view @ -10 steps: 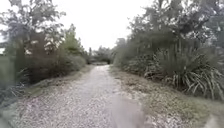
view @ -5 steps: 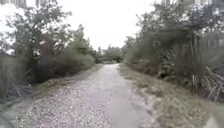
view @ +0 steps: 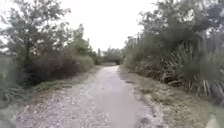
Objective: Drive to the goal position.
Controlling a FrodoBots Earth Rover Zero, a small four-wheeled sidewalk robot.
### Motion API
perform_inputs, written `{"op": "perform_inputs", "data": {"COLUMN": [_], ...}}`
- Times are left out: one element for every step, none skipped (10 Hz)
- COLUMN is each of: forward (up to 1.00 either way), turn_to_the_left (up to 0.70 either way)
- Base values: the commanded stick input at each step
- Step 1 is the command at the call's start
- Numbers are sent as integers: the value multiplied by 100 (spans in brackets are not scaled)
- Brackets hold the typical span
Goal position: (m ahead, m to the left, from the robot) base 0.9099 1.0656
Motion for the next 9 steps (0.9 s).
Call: {"op": "perform_inputs", "data": {"forward": [50,50,50,50,50,50,50,50,50], "turn_to_the_left": [0,0,0,0,0,0,0,0,0]}}
